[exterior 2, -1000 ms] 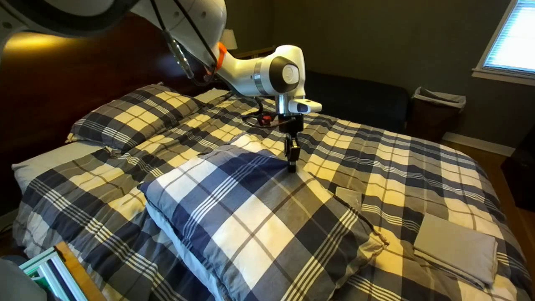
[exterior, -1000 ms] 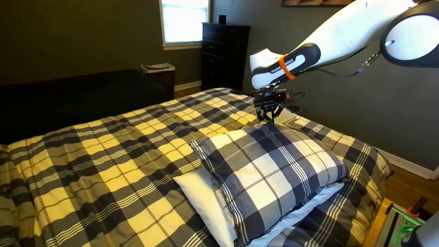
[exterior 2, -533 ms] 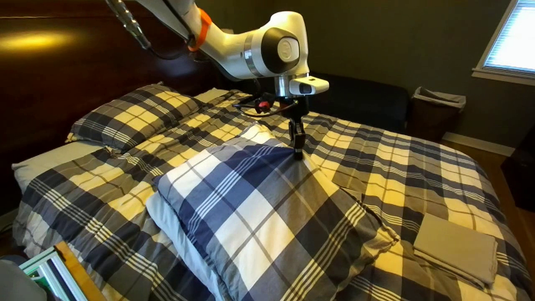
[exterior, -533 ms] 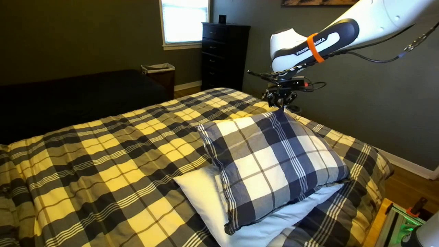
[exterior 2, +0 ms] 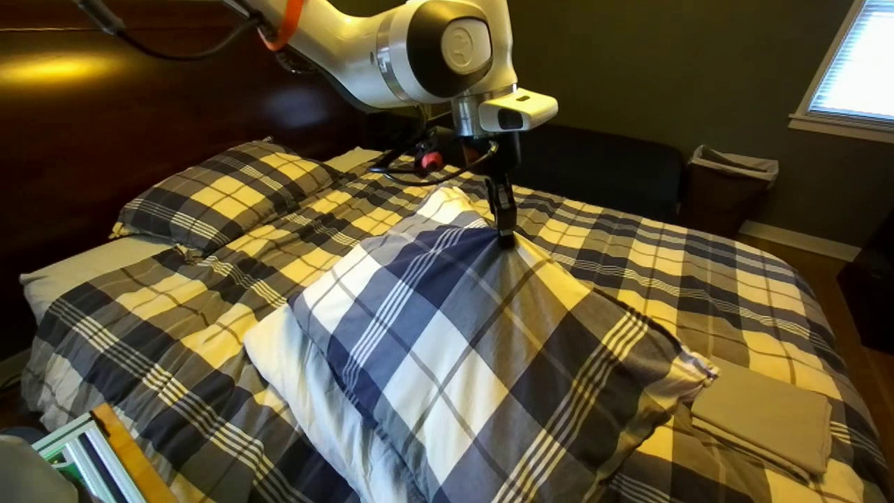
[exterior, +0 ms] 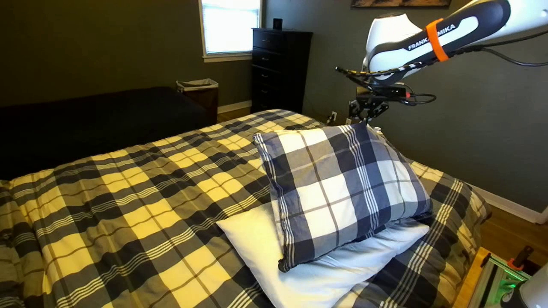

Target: Move the checked pillow to the right, remove the black remote from the white pillow and put it on the bed

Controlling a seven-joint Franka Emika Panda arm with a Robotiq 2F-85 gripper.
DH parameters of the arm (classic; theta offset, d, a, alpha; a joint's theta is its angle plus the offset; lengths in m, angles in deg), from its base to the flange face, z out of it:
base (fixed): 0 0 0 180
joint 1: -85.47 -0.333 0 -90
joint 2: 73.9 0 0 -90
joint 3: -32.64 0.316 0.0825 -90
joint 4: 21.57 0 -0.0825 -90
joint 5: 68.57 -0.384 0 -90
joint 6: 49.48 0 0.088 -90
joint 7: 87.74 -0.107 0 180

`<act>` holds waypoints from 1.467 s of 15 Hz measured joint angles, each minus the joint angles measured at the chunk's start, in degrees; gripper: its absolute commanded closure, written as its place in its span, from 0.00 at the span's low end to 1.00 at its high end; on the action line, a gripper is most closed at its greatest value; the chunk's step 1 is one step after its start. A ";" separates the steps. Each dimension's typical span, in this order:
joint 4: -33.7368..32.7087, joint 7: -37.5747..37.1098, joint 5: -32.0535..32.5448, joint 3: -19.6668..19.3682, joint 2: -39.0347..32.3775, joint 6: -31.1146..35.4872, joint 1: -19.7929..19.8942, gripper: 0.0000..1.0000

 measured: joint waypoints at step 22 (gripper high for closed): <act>0.91 1.94 1.31 0.42 2.90 1.29 4.04 0.99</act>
